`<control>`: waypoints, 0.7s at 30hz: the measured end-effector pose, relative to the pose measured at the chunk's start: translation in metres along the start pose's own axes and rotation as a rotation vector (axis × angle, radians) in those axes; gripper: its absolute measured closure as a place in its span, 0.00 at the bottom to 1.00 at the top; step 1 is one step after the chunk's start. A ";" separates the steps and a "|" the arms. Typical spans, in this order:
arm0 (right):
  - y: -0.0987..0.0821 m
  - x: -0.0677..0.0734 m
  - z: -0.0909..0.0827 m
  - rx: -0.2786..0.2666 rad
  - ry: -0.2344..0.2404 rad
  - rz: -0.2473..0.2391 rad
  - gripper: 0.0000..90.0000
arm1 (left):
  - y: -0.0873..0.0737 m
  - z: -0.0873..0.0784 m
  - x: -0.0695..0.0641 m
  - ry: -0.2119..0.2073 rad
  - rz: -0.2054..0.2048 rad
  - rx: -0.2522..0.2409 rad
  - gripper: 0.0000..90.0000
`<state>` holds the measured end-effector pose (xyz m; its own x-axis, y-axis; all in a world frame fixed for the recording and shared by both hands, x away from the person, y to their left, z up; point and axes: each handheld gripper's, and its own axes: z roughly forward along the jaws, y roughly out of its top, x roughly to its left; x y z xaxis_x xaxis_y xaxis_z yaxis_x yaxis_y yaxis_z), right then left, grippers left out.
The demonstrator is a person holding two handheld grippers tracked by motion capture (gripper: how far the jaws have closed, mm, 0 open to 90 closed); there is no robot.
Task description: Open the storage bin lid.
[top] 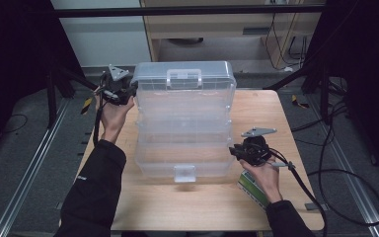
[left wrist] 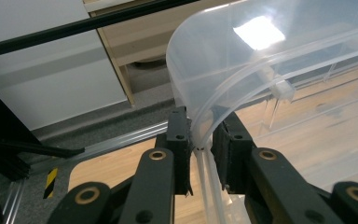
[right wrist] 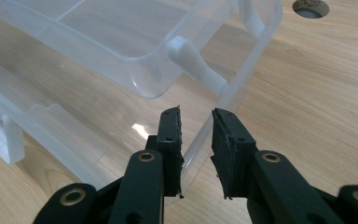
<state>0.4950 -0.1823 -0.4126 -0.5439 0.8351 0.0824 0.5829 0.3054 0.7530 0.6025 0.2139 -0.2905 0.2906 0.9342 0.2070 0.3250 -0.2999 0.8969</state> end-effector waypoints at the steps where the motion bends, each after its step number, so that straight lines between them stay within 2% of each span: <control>1: 0.000 0.000 0.000 0.000 -0.003 -0.005 0.81 | 0.001 0.001 0.000 -0.002 0.003 0.002 0.93; 4: 0.000 0.000 0.000 -0.001 -0.005 -0.006 0.81 | 0.002 0.005 0.001 -0.001 0.002 0.001 0.93; 7: 0.000 0.000 0.000 -0.001 -0.004 -0.007 0.81 | 0.001 0.009 0.004 -0.010 -0.019 -0.011 0.93; 14: 0.000 0.000 0.000 -0.001 -0.003 -0.007 0.81 | 0.007 0.018 0.006 -0.009 -0.028 0.016 0.93; 21: 0.000 0.000 0.000 0.002 -0.002 -0.008 0.81 | 0.009 0.026 0.008 -0.009 -0.043 0.021 0.93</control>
<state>0.4951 -0.1822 -0.4126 -0.5473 0.8336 0.0753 0.5797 0.3126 0.7525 0.6313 0.2134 -0.2906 0.2840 0.9446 0.1643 0.3559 -0.2630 0.8968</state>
